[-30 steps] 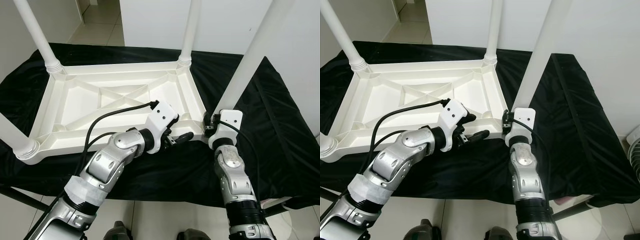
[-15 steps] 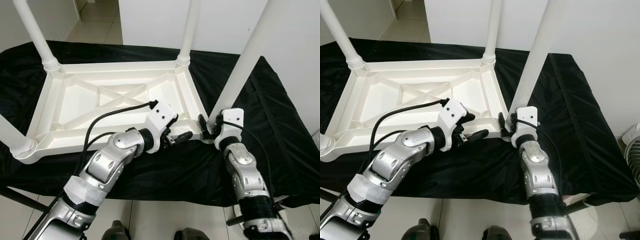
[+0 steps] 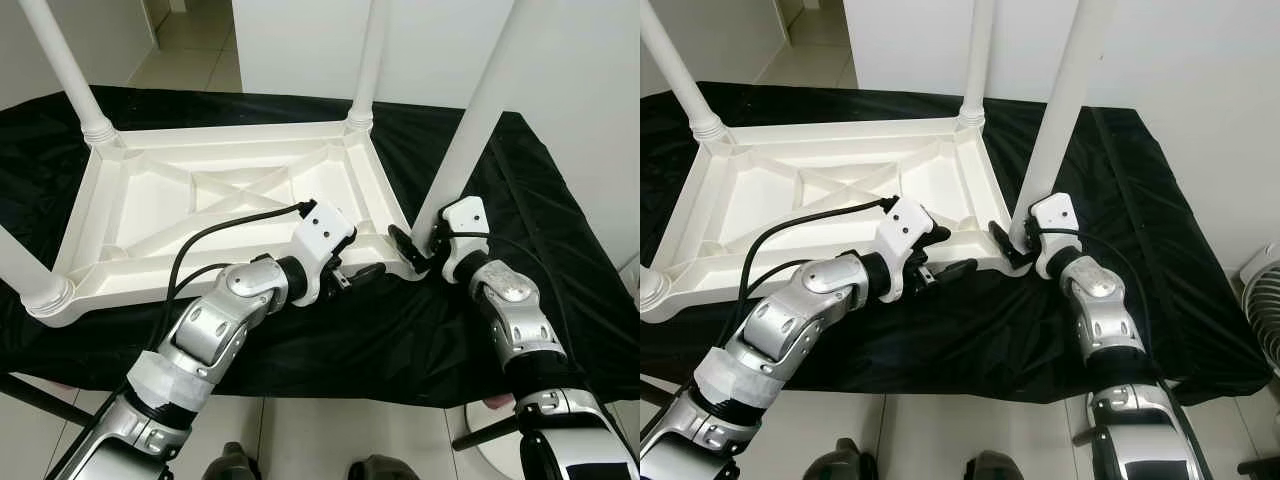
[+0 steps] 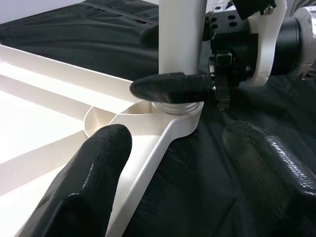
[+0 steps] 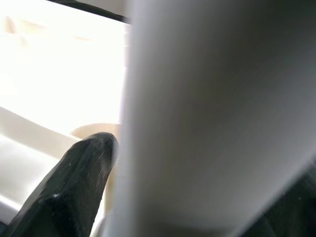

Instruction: Building children table

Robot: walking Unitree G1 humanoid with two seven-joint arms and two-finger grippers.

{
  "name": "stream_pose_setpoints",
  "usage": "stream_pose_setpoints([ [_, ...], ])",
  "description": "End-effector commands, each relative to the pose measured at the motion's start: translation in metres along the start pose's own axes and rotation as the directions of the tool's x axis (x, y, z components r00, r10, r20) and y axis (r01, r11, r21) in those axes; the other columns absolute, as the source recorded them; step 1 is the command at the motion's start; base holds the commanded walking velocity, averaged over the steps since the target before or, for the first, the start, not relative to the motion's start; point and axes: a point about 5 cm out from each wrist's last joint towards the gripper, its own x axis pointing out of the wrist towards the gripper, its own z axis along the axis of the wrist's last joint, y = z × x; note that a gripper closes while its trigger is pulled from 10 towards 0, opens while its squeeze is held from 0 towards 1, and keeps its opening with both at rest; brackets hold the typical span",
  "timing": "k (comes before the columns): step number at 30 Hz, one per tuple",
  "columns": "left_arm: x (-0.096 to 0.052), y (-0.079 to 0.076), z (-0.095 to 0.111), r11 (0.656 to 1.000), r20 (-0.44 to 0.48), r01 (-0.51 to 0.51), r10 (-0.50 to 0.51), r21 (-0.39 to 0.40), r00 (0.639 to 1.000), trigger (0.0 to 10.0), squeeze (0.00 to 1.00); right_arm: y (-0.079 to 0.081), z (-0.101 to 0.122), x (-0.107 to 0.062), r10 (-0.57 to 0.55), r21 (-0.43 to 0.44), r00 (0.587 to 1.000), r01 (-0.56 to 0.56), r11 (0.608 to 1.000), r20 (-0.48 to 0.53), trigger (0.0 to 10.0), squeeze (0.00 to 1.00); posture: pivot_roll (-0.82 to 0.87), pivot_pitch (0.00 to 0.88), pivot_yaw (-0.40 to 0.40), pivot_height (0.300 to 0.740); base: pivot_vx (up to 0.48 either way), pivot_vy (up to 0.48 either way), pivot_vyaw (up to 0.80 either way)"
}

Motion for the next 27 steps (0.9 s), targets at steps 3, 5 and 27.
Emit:
stream_pose_setpoints([
  [3,-0.002,0.001,0.003,1.0,0.003,0.024,-0.024,0.018,1.0,10.0,0.0,0.005,-0.002,0.005,0.084,-0.006,0.996,-0.084,0.996,-0.001,10.0,0.0,-0.02,0.0,0.003,0.74,0.0,0.0,0.0],
  [5,-0.002,0.001,0.003,1.0,0.002,0.022,-0.022,0.019,1.0,10.0,0.0,0.006,-0.006,0.006,0.117,0.003,0.993,-0.117,0.993,-0.005,4.9,0.0,-0.01,0.0,0.003,0.74,0.0,0.0,0.0],
  [27,-0.005,-0.004,0.0,0.999,-0.014,0.04,-0.04,0.003,0.999,10.0,0.0,0.013,-0.032,-0.005,-0.201,0.135,0.976,0.211,0.968,-0.082,10.0,0.0,-0.02,0.0,0.016,0.74,0.0,0.0,0.0],
])
